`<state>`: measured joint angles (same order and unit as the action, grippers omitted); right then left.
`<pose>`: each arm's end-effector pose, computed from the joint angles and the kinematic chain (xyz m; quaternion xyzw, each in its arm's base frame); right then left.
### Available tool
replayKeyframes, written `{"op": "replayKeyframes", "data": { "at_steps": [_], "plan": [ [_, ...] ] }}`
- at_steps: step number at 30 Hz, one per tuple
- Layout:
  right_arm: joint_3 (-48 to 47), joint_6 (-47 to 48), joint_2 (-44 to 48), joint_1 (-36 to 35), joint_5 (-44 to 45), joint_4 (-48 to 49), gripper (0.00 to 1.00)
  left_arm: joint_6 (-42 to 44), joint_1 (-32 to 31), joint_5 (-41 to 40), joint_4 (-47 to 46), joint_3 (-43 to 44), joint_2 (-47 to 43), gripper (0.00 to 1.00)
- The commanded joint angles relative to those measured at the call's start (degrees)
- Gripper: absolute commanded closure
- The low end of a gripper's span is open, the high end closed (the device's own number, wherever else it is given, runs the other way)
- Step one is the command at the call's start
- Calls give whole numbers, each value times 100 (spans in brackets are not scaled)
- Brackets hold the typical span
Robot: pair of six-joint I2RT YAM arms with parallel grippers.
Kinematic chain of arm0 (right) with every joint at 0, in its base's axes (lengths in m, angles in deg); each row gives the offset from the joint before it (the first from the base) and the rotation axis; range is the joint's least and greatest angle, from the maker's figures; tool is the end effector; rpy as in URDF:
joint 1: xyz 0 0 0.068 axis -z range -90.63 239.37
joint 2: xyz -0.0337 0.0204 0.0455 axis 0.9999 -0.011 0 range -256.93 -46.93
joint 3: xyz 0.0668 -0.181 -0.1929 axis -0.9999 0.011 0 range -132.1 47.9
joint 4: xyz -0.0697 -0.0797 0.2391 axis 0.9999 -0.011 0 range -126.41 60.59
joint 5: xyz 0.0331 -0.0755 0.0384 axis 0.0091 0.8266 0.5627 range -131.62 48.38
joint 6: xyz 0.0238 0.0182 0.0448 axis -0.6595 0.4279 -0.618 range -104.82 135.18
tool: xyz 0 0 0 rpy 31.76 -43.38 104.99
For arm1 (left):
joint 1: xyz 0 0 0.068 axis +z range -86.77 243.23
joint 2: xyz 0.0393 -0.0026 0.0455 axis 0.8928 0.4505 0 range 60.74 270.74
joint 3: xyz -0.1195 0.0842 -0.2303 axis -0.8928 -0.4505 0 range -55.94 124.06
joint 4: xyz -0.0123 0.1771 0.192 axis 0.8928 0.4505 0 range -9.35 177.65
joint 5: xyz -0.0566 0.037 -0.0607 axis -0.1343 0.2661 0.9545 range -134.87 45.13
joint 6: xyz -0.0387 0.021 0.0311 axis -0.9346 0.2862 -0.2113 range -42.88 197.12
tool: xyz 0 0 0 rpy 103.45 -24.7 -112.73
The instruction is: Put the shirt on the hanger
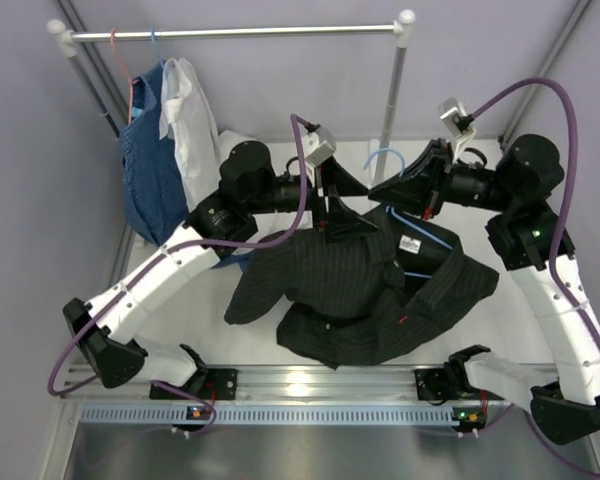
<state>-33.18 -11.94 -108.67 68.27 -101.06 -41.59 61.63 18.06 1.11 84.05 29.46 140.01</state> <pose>0.1733 0.0998 0.4953 -0.3411 0.5932 0.5654 0.4605 0.1982 -0.2355 0.4634 0.4360 0.5416 -0.5690 0.4391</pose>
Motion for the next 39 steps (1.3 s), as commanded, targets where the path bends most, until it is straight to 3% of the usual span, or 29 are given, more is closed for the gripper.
{"op": "replayKeyframes", "data": {
  "at_steps": [1, 5, 14, 19, 23, 25, 27, 28, 33, 36, 39],
  "plan": [
    [-197, 266, 372, 387, 511, -105, 100, 431, 17, -1813, 3, 47, -516, 2],
    [-567, 778, 539, 834, 855, -934, 100, 827, 17, -2953, 3, -462, -1342, 2],
    [-988, 655, 663, 985, 1066, -935, 100, 934, 8, -3675, 363, -2457, -3223, 2],
    [-1322, 470, 531, 985, 908, -926, 100, 757, 17, -3499, 354, -2994, -3444, 2],
    [-1507, 347, 487, 985, 741, -909, 100, 819, 8, -3937, 354, -3021, -3190, 3],
    [-1569, 356, 487, 985, 679, -917, 100, 959, 8, -4366, 354, -2960, -2979, 11],
    [-1534, 408, 540, 994, 810, -917, 100, 951, 17, -4780, 520, -2759, -2734, 75],
    [-1490, 426, 557, 985, 846, -917, 100, 846, 8, -5243, 582, -2697, -2671, 98],
    [-1384, 522, 662, 1012, 1232, -944, 100, 539, 8, -5801, 644, -2783, -2758, 100],
    [-1332, 680, 812, 1064, 1574, -952, 100, 39, 17, -6679, 679, -3073, -3013, 100],
    [-1340, 681, 821, 1073, 1602, -961, 100, -191, 17, -6857, 697, -3381, -3294, 100]
  ]
}}
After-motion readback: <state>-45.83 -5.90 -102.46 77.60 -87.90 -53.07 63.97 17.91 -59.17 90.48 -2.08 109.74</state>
